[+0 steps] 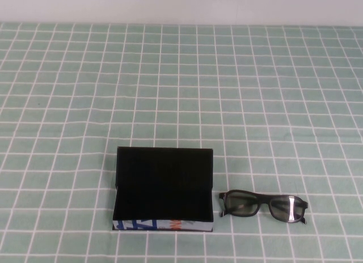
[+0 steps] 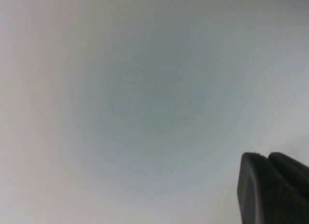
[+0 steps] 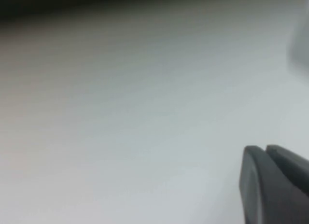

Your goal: Return glasses to glasses case

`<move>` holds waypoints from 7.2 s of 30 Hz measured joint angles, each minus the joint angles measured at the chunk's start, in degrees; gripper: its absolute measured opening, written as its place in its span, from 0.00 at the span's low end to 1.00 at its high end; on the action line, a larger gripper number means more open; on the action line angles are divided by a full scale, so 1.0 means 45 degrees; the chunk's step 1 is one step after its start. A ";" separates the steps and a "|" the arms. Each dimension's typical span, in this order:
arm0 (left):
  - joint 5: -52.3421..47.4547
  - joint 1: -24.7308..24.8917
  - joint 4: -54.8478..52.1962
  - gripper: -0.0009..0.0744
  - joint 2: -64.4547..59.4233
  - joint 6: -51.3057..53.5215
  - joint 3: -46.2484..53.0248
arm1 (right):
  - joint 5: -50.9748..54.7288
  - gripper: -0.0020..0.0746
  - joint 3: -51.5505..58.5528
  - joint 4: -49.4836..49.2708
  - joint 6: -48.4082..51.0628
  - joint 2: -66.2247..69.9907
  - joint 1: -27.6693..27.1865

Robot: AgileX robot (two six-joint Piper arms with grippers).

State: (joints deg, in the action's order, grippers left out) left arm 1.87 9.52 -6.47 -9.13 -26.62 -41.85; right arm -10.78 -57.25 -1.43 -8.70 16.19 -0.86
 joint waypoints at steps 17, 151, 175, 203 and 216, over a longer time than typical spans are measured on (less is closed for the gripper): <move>-1.2102 0.2300 0.2695 0.01 -0.8638 0.4279 -0.2688 | 1.2841 0.01 -0.2006 -0.2506 0.1462 0.7263 0.0112; -1.1584 0.2363 0.0954 0.01 -0.9222 0.3859 -0.2949 | 1.5682 0.36 -0.8246 0.0195 0.9107 2.2179 1.0808; -1.1584 0.2363 0.0763 0.01 -0.9222 0.3812 -0.2949 | 1.6391 0.57 -0.9189 0.0140 0.9162 2.2307 1.0808; -1.0447 0.2385 0.3230 0.01 -1.0857 0.9364 -0.3848 | 1.7194 0.02 -0.4390 -0.0338 0.5605 1.6026 1.0298; -1.2643 0.2390 1.0525 0.01 -1.2312 1.5242 -0.2259 | 1.1806 0.01 -0.1367 0.2709 0.2432 1.3850 0.9883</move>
State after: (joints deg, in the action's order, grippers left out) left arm -55.02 20.28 40.89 -64.53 41.97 -52.01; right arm 42.35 -63.41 10.76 2.25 78.52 43.61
